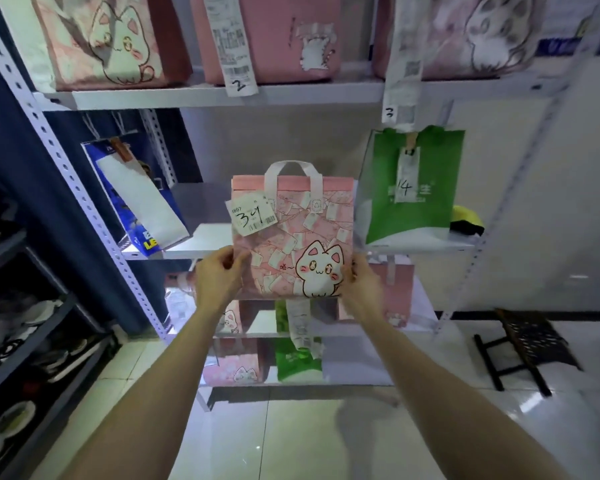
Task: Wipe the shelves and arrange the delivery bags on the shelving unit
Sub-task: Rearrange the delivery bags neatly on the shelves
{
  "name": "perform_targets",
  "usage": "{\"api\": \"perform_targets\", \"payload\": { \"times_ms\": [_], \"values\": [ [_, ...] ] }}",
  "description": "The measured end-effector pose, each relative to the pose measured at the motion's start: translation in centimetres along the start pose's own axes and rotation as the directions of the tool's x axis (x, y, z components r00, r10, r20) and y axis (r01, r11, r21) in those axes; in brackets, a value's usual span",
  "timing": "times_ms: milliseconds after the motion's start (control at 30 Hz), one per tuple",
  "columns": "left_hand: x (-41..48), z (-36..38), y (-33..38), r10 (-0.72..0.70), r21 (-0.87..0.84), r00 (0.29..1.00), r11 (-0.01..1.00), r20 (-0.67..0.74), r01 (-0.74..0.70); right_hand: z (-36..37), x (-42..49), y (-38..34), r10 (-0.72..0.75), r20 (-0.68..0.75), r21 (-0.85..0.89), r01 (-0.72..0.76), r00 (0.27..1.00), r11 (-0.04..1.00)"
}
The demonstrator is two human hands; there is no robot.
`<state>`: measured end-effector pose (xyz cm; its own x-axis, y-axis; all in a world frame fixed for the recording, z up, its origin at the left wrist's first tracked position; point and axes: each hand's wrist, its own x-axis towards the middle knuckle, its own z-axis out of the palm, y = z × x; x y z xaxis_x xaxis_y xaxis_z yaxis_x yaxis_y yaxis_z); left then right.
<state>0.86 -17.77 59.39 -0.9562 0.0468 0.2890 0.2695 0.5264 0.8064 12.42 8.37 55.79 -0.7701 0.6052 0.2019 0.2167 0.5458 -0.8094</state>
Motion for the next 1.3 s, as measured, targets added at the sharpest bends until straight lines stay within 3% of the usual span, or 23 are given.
{"api": "perform_targets", "payload": {
  "times_ms": [200, 400, 667, 767, 867, 933, 1300],
  "values": [
    [1.5, 1.4, 1.9, 0.015, 0.104, 0.993, 0.995, -0.117, -0.003, -3.2, 2.0, 1.6, 0.003, 0.012, 0.034, -0.003, 1.0, 0.999],
    [2.8, 3.5, 3.1, 0.028, 0.099, 0.988, 0.995, -0.154, -0.013, -7.9, 5.2, 5.7, 0.108, -0.135, 0.033, -0.105, 0.985, 0.994],
    [2.5, 6.4, 5.6, 0.057, 0.04, 0.963, 0.998, -0.263, -0.048, -13.2, 13.2, 11.0, 0.119, -0.277, -0.051, -0.139, 0.953, 0.989],
    [2.0, 7.4, 6.4, 0.035, 0.018, 0.946, 0.999, -0.323, -0.03, -14.5, 16.4, 12.4, 0.151, -0.191, -0.016, -0.157, 0.97, 0.987],
    [1.6, 8.0, 5.9, -0.026, -0.035, 0.927, 0.999, -0.375, 0.014, -15.1, 19.2, 13.2, 0.105, 0.003, 0.121, -0.105, 0.994, 0.987],
    [1.0, 7.9, 5.5, -0.059, -0.025, 0.91, 0.998, -0.41, 0.054, -14.5, 20.3, 13.4, 0.073, 0.093, 0.118, -0.084, 0.993, 0.989],
    [-1.0, 0.0, 0.7, -0.109, 0.037, 0.792, 0.986, -0.601, 0.164, -3.2, 18.7, 5.3, -0.14, 0.272, 0.214, 0.082, 0.952, 0.973]
  ]
}}
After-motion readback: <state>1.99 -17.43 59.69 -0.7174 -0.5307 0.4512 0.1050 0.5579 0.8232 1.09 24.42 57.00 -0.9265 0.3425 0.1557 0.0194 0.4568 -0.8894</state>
